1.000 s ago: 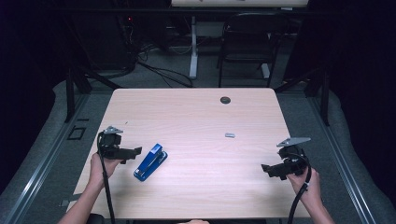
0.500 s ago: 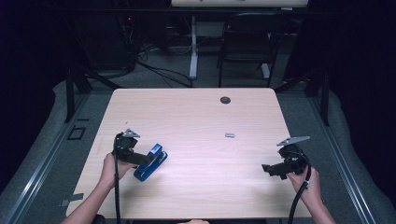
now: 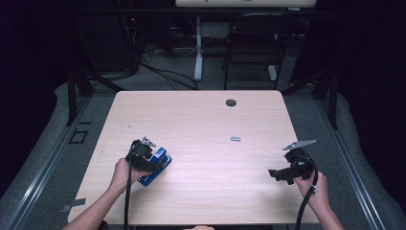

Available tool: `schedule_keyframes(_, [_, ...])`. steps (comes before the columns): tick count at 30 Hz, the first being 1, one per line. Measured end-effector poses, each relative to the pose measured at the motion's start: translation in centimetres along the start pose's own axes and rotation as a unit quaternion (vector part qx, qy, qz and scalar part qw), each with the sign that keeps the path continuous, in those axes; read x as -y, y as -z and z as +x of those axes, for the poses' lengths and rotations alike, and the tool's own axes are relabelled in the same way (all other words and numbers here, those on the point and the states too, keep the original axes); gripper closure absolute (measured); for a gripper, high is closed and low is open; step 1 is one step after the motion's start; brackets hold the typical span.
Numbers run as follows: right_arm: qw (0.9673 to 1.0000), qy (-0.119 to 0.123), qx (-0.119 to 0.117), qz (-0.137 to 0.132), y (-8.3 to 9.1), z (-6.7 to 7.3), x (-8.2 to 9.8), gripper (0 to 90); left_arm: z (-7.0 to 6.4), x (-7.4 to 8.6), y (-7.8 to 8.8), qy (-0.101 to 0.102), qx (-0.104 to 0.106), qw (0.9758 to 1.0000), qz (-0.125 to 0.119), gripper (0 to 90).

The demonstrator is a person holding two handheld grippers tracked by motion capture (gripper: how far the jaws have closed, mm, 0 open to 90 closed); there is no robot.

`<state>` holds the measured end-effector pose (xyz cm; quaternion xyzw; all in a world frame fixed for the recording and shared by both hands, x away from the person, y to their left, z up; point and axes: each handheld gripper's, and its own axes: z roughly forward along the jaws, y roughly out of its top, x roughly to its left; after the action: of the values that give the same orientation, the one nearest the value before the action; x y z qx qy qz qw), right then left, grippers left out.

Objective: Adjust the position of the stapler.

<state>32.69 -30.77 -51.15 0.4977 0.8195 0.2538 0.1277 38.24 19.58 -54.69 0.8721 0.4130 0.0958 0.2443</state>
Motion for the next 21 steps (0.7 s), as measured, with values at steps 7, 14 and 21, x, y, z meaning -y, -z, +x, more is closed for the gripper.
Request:
schedule_keyframes(7, [1.0,0.0,0.002,-0.001,0.1,0.0,0.0,4.3,0.0,0.0,-0.1,-0.011,0.017,0.9998,-0.003,58.8])
schedule_keyframes(14, [1.0,0.007,0.002,0.001,0.1,0.2,-0.1,5.0,-0.2,0.0,-0.1,-0.031,0.014,0.9994,-0.006,63.2])
schedule_keyframes(21, [1.0,0.007,-0.001,0.001,-0.1,0.3,-0.1,5.4,-1.0,-0.2,-0.3,-0.063,0.028,0.9975,-0.01,65.8])
